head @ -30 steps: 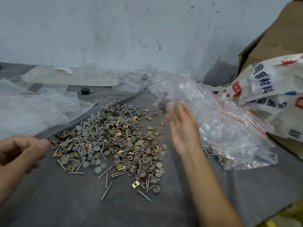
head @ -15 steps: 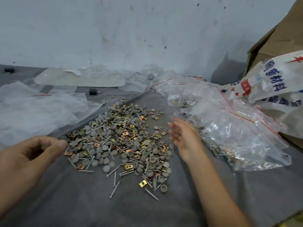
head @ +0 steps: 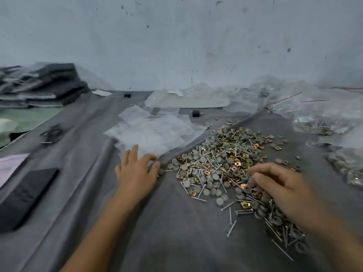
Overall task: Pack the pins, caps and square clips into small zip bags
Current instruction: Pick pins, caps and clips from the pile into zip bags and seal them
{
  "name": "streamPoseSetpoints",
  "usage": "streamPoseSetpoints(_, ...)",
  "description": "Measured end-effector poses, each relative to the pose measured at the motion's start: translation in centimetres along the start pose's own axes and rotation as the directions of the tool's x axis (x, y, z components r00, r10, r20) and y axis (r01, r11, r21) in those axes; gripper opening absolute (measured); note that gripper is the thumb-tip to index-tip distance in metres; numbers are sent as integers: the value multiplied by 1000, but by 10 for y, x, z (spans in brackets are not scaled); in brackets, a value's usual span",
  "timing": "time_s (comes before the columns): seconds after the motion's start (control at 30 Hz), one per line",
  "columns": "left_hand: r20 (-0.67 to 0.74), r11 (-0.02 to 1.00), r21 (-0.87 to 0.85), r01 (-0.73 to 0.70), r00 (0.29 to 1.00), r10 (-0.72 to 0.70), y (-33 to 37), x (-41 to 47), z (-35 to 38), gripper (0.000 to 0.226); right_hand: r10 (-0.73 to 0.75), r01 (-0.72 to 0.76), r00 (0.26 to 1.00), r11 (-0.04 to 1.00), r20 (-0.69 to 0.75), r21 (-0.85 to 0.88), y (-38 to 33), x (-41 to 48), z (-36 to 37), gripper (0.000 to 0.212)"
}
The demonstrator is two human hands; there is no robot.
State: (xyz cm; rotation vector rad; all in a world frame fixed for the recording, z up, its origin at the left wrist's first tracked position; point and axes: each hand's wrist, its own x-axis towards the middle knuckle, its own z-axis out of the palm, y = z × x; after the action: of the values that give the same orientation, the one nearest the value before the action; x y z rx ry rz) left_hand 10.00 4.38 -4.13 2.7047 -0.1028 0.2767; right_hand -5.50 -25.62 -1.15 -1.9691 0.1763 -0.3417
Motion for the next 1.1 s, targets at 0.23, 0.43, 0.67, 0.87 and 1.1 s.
streamPoseSetpoints(0.23,82,995,95,-24,996,16,1,2,4,33,-18,19,997,1000,74,-15,-7,-6,10,26)
streamPoseSetpoints(0.43,-245,973,-158,-170,961,128,19,-13,-14,38,-41,48,991,997,129,-54,-13,-7,16,29)
streamPoseSetpoints(0.67,-168,782,-465,-416,908,383,66,-79,-20,27,47,-93,966,980,253,174,-16,-16,44,34)
streamPoseSetpoints(0.87,-21,636,-562,-528,778,628,89,-113,-8,32,192,-235,972,806,134,544,-21,-13,69,24)
streamPoseSetpoints(1.1,-78,632,-739,-232,962,263,73,-81,-14,12,249,-210,968,782,15,587,-24,-3,43,32)
